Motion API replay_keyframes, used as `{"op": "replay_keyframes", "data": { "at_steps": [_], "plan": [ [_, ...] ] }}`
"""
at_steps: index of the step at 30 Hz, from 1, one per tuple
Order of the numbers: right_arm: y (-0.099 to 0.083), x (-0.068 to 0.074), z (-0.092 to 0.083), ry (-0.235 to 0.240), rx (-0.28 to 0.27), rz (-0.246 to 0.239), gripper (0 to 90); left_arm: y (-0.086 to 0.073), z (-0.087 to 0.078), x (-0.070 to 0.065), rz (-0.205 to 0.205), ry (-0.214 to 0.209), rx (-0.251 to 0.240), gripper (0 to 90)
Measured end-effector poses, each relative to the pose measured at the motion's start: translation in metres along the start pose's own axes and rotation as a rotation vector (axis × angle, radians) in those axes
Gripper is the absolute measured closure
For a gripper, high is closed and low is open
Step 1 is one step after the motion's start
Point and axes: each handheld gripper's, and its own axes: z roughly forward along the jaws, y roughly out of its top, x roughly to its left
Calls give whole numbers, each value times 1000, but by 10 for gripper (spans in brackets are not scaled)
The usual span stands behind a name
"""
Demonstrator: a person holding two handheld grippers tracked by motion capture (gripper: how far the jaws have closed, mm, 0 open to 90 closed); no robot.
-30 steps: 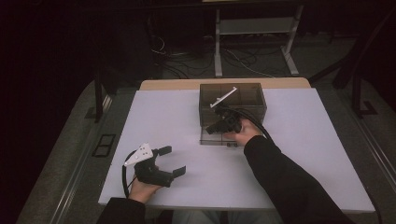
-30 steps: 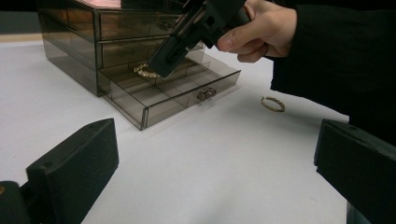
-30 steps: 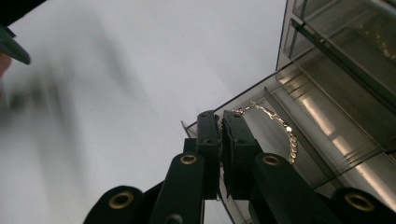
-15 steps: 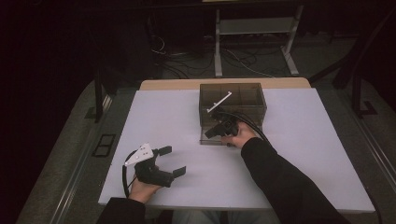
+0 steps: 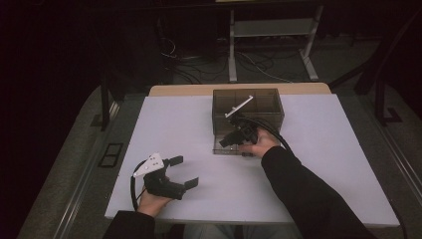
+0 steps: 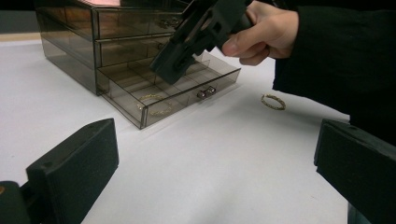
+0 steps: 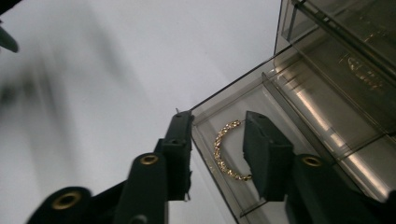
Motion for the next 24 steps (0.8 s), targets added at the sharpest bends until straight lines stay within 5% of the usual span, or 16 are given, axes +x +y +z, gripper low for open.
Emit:
{"op": "replay_keyframes", "data": {
  "at_steps": [8,12,21,24],
  "plan": [
    [-3,7,-19,-12,-19,-22,361,0,0,0,-1,2,-1,0],
    [-6,10,-29,3,-30,-46,178,0,0,0,-2,2,-2,0],
    [-15,19,-50,26,-50,-81,98,0,0,0,-4,3,-3,0],
    [-19,21,-55,25,-46,-89,1,0,0,0,-3,4,-2,0]
  ]
}}
